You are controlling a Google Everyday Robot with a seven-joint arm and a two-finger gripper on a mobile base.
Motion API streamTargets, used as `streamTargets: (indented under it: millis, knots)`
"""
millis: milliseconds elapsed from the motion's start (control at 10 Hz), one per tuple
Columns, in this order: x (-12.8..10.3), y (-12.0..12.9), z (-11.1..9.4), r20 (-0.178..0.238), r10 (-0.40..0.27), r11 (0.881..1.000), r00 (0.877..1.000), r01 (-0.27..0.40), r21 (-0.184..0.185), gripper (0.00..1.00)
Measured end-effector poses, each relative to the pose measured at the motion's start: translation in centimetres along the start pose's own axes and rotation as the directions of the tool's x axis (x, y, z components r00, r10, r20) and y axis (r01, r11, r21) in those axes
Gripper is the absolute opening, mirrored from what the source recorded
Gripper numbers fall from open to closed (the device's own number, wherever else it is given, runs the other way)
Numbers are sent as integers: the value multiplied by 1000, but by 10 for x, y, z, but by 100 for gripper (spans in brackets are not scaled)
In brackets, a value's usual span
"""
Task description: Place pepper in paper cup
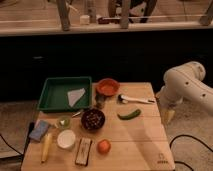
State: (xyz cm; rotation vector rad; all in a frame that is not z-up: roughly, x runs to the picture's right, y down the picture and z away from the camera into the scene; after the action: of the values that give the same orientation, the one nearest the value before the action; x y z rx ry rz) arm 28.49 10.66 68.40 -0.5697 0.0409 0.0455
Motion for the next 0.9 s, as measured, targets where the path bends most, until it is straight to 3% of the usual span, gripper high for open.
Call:
streamTargets:
  millis: [300, 600, 900]
  knots:
    - [0, 1, 1, -3, -6, 1000, 1000, 6, -1, 80]
    - [-32, -3, 8, -13, -87, 996, 996, 87, 2, 80]
    - [-37, -4, 12, -21, -124, 992, 992, 124, 7, 80]
